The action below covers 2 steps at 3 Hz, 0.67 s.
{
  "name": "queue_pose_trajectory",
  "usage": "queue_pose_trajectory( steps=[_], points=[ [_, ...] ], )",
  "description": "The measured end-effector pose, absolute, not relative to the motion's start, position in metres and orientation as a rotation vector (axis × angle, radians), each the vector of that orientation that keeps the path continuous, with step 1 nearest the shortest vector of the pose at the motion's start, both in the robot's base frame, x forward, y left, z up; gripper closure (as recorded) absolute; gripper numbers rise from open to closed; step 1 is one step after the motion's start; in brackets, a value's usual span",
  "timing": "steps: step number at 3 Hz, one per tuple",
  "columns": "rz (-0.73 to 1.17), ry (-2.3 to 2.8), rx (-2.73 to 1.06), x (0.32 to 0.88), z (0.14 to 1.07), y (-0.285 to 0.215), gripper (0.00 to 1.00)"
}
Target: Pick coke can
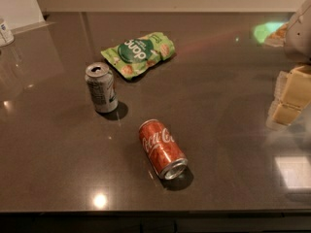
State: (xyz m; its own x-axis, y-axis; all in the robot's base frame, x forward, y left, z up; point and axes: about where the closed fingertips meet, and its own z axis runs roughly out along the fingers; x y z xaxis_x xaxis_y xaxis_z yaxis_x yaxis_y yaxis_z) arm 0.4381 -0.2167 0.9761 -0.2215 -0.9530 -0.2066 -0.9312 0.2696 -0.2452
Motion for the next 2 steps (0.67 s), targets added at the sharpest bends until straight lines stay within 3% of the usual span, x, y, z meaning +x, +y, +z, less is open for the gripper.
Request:
queue_pose_trajectory(
  steps=[2],
  points=[
    [-0.081, 2.218, -1.739, 0.434, 0.978, -0.202, 0.0]
  ],
)
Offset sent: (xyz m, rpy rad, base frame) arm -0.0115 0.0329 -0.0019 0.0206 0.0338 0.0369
